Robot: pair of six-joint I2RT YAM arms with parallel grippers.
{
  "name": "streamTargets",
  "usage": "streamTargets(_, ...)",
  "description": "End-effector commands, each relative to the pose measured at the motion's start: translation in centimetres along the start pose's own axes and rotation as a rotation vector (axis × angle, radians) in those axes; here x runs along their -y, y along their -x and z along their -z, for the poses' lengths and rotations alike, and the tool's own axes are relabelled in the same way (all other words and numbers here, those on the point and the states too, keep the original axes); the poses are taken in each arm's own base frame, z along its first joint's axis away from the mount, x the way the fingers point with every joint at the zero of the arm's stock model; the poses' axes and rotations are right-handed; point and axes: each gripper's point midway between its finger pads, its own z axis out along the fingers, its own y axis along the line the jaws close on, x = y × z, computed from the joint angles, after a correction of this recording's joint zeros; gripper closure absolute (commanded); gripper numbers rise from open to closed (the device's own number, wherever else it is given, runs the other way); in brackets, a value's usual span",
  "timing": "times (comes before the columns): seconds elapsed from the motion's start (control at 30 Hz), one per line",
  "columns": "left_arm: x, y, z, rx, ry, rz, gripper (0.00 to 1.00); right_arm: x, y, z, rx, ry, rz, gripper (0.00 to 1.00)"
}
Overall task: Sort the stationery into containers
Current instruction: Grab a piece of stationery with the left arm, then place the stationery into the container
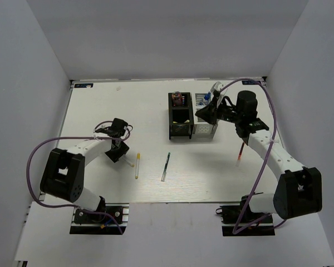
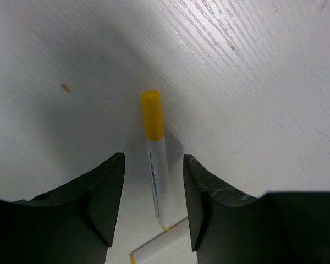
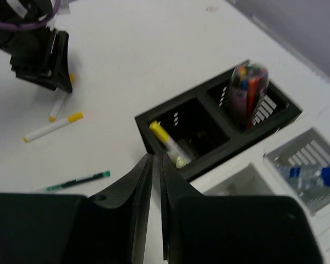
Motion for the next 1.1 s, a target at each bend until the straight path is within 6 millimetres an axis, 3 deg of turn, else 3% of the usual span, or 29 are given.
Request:
streamTargets(0.0, 0.9, 0.5, -0.5, 0.006, -0.025, -0.014, 0.46, -0.7, -1.8, 1.3, -0.037, -0.008, 0.004, 0.84)
streamTargets(0.07, 0.7, 0.5, -0.9, 0.0, -0.009, -0.01, 0.52, -1.2, -2.6, 1.7, -0.047, -0.007, -0.004, 0.82)
streamTargets(0.1, 0.6, 0.2, -1.1, -0.015, -0.003, -0.013, 0.58, -1.7, -2.5, 2.0, -0.044, -0.004, -0.002, 0.78)
streamTargets(0.17, 0.3, -0.2, -1.3, -0.031, 0.008, -0.028, 0.6, -1.8, -2.8, 2.1, -0.051, -0.002, 0.011, 0.66)
streamTargets(0.27, -0.1, -0.7, -1.5, -0.048, 0.019, -0.042, 0.66, -2.1, -3.7, 2.6, -0.065, 0.0, 0.027, 0.1)
streamTargets(0.4, -1.0, -1.5, -1.9, -0.063, 0.023, -0.055, 0.84, -3.2, -3.9, 3.1, -0.078, 0.04, 0.057, 0.1)
streamTargets(0.47, -0.4, -1.2, -1.5, -0.057, -0.008, -0.046, 0.96, -3.9, -3.8, 3.3, -0.073, 0.068, 0.071, 0.1)
streamTargets(0.57, 0.6, -0.2, -0.4, -0.023, -0.065, -0.073, 1.0, -4.4, -4.1, 3.6, -0.073, 0.081, 0.07, 0.1)
streamTargets(0.7, 4.5, 2.9, 3.5, 0.082, -0.217, -0.135, 1.0, -5.3, -5.0, 3.9, -0.091, 0.107, 0.034, 0.1)
streamTargets(0.83, 10.2, 5.4, 8.7, 0.175, -0.523, -0.223, 1.0, -6.4, -5.5, 4.4, -0.084, 0.133, 0.041, 0.1)
streamTargets(0.93, 13.4, 5.3, 11.9, 0.18, -0.725, -0.285, 1.0, -6.7, -6.0, 4.7, -0.092, 0.138, 0.031, 0.21)
streamTargets(0.97, 15.4, 6.1, 13.9, 0.223, -0.841, -0.307, 1.0, -6.9, -6.2, 4.8, -0.094, 0.143, 0.019, 0.28)
streamTargets(1.0, 16.7, 4.9, 14.3, 0.166, -0.915, -0.34, 1.0, -7.2, -6.4, 4.8, -0.096, 0.158, 0.007, 0.58)
streamTargets(1.07, 19.8, 5.1, 17.1, 0.176, -1.073, -0.373, 1.0, -7.4, -6.4, 4.9, -0.095, 0.169, -0.001, 1.0)
